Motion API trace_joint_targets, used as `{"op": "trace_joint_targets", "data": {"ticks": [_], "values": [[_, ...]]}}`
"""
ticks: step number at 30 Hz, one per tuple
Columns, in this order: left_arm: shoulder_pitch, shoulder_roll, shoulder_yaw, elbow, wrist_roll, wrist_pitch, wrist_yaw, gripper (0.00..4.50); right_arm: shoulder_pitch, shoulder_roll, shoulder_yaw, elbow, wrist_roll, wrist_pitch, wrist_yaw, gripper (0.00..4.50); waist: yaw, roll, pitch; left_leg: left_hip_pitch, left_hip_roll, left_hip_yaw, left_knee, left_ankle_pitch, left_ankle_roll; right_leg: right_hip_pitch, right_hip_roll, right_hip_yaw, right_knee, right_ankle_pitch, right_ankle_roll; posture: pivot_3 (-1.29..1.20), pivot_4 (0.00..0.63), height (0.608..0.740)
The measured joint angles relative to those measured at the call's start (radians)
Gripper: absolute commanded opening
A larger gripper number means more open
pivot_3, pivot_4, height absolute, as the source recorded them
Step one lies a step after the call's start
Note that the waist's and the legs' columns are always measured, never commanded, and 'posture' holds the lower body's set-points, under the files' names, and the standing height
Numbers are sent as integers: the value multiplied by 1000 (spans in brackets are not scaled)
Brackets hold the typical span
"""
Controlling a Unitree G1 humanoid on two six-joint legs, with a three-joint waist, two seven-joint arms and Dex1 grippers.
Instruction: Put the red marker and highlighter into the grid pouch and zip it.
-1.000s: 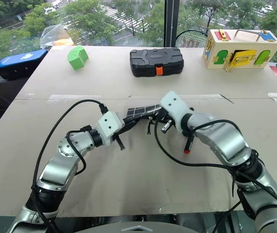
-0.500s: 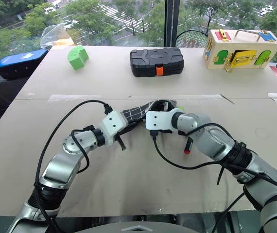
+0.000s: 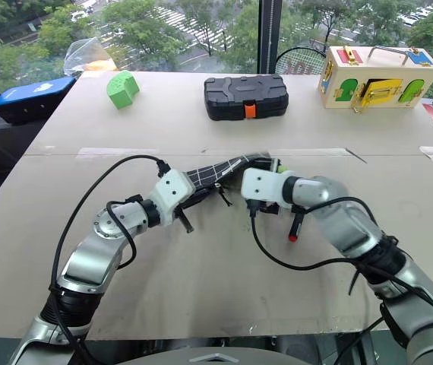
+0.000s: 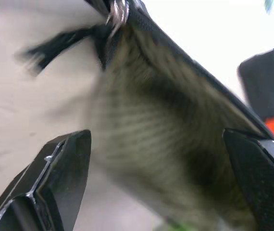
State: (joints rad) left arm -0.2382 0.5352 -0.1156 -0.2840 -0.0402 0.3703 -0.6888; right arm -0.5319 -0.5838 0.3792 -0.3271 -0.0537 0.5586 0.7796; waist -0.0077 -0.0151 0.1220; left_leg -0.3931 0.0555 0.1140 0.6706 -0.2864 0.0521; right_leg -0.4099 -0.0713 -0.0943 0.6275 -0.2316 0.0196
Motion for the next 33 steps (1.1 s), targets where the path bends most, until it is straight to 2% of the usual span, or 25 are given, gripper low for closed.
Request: {"op": "trace_joint_targets", "data": {"ticks": [3,6,8,10,14,17,19,22,25,27,30,33], "values": [[0,10,26,10,-11,1,-5,0,63,-4,-171,-165,122,226,14,4473,1,0,0,0,0,-1,0,0,0,0,0,0,0,0,0,0,150,740],[2,19,36,19,-24,1,-6,0,124,15,-260,-268,156,429,-43,4473,1,-1,-1,0,0,-1,0,0,0,0,0,0,0,0,0,0,150,740],[2,24,40,20,-34,1,-8,0,184,122,-326,-339,142,641,-163,4473,0,-2,-1,0,0,-2,0,0,0,0,-1,1,2,0,0,0,150,740],[2,26,40,20,-42,1,-9,0,234,194,-344,-386,113,766,-265,4473,0,-2,-1,0,0,-2,0,0,0,0,-1,1,2,0,0,0,150,740],[2,32,42,21,-44,1,-12,0,322,319,-341,-445,55,921,-438,4473,-2,-2,-1,0,-1,-1,0,0,0,-1,0,0,3,0,0,0,150,740],[1,36,41,21,-45,1,-15,0,372,378,-313,-462,33,938,-529,3683,-3,-2,-2,1,-1,-1,0,0,0,0,0,1,3,0,0,0,150,740],[-1,40,41,21,-46,-1,-19,0,395,401,-296,-474,31,923,-565,2715,-3,-4,-4,1,-1,-2,0,0,0,0,0,1,3,0,0,0,150,740],[-1,44,41,21,-50,-2,-27,0,404,436,-306,-480,30,922,-595,1504,0,-5,-4,1,-2,-2,0,0,0,0,0,2,3,0,0,0,150,740],[-1,45,41,21,-53,-2,-27,0,410,437,-333,-503,30,929,-610,39,0,-5,-4,1,-2,-1,1,0,0,0,0,2,3,0,0,0,150,740],[-1,45,41,21,-60,-4,-27,0,424,424,-375,-531,33,954,-608,9,0,-6,-4,1,-2,-2,0,0,0,0,0,2,3,0,0,0,150,740],[-1,45,42,22,-61,-5,-27,0,461,347,-459,-566,60,996,-558,9,0,-5,-4,1,-2,-2,0,0,0,0,0,2,2,0,0,0,150,740],[-4,38,40,28,-61,-9,-26,0,472,294,-590,-604,127,1049,-452,9,-5,-3,-2,1,-1,-2,-1,0,0,0,2,2,3,0,0,0,150,740]]}}
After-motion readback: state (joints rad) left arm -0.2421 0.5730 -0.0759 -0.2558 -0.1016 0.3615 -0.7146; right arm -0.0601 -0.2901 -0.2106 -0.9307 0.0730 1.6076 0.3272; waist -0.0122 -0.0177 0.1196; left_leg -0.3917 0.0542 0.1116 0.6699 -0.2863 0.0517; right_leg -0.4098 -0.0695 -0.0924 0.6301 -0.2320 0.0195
